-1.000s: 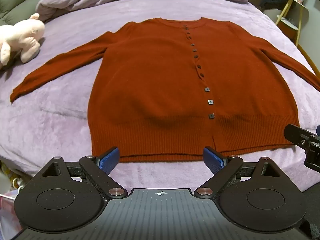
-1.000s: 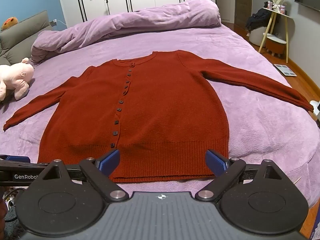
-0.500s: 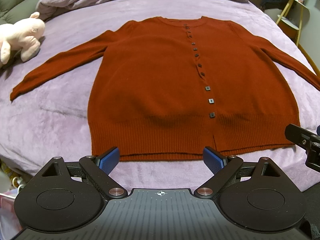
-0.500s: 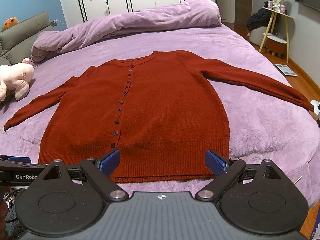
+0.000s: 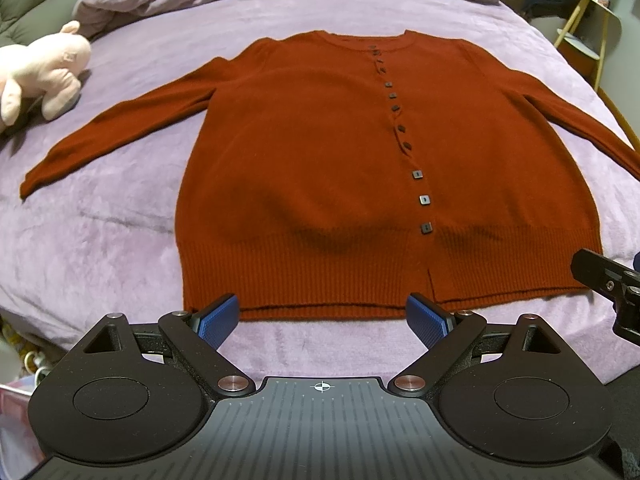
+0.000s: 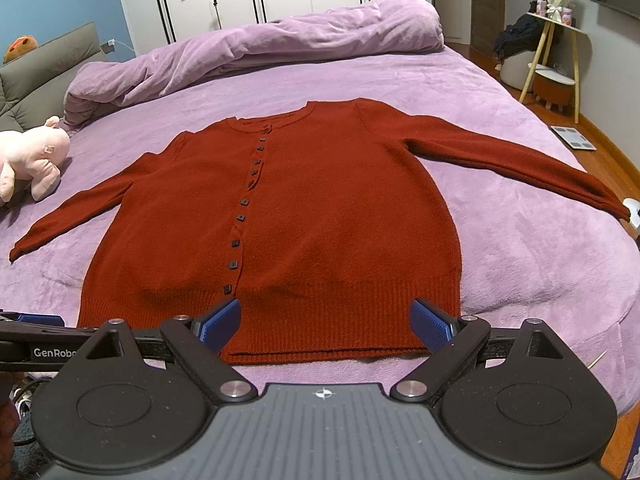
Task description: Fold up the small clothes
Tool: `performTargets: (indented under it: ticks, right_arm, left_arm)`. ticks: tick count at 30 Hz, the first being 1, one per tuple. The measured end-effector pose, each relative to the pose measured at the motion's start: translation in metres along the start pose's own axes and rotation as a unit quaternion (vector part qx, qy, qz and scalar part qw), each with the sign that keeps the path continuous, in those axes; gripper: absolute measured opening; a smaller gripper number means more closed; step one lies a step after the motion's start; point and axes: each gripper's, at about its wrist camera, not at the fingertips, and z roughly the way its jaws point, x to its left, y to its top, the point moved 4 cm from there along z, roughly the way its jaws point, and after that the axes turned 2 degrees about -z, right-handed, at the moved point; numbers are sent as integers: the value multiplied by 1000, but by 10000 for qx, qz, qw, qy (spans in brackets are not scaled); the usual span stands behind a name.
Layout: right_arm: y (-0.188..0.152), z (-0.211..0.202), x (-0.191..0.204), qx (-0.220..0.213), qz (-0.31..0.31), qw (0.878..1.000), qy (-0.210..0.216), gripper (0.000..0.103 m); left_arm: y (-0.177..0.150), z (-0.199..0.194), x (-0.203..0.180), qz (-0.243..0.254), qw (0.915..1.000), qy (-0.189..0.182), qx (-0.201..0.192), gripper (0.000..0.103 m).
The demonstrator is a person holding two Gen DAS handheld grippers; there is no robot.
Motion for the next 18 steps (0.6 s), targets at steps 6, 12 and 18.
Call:
performTargets:
  ticks: [6, 12, 18]
  right_arm:
    - [-1, 2, 1, 14, 17, 10000, 27, 91]
    - [-1, 4, 0, 40, 33, 10000, 61, 90]
    - [-1, 7, 1, 82, 44, 9999, 78, 90]
  left_arm:
    - [0, 0, -1, 2, 10000, 2, 10, 94]
    - [-6, 2, 0, 23, 10000, 3, 11, 94]
    - [-5, 5, 0, 2, 10000, -8, 54, 94]
